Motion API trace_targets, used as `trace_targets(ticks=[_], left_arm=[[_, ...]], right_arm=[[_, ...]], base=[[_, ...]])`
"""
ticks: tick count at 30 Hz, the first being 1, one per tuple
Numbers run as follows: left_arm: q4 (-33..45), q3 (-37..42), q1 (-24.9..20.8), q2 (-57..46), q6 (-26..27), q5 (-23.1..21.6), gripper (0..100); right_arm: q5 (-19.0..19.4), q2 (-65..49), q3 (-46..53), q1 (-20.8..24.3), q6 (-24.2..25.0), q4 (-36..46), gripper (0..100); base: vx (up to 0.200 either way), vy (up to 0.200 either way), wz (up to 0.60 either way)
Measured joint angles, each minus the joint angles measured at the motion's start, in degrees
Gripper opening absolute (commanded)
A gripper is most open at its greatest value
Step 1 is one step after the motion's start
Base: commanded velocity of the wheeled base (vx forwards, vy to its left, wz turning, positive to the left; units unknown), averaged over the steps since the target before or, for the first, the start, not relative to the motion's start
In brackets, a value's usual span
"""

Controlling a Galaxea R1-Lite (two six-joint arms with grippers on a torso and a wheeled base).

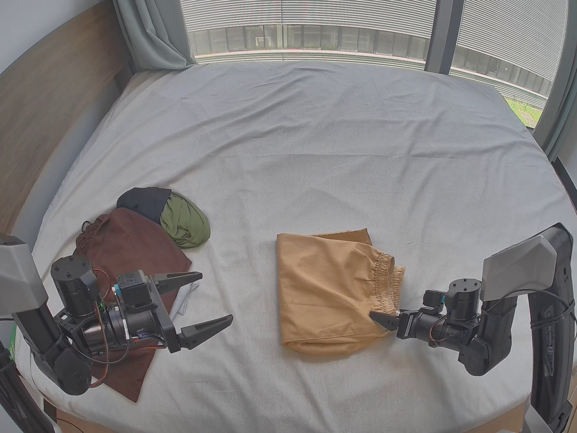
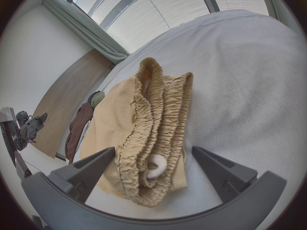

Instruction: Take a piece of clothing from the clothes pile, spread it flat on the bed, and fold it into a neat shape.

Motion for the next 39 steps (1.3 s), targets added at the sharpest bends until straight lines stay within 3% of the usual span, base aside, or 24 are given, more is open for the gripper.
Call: trace_targets(ticks=[6, 15, 16, 39], left_arm=[[-0.02, 0.0, 0.55, -0.01, 0.16, -0.76, 100], [0.0, 0.2, 0.69, -0.04, 0.21, -0.82, 100], [-0.02, 0.27, 0.68, -0.01, 0.18, -0.82, 100], [0.0, 1.18, 0.61, -0.06, 0.27, -0.82, 100]], right_arm=[[-0.1, 0.68, -1.32, 2.76, 4.66, 0.07, 100], [-0.02, 0.96, -1.62, 3.88, 5.01, 0.24, 100], [-0.05, 0.99, -1.62, 3.99, 5.01, 0.27, 0], [0.01, 0.5, -1.51, 4.79, 5.17, 0.66, 0]], base=[[0.0, 0.0, 0.0], [0.0, 0.0, 0.0], [0.0, 0.0, 0.0], [0.0, 0.0, 0.0]])
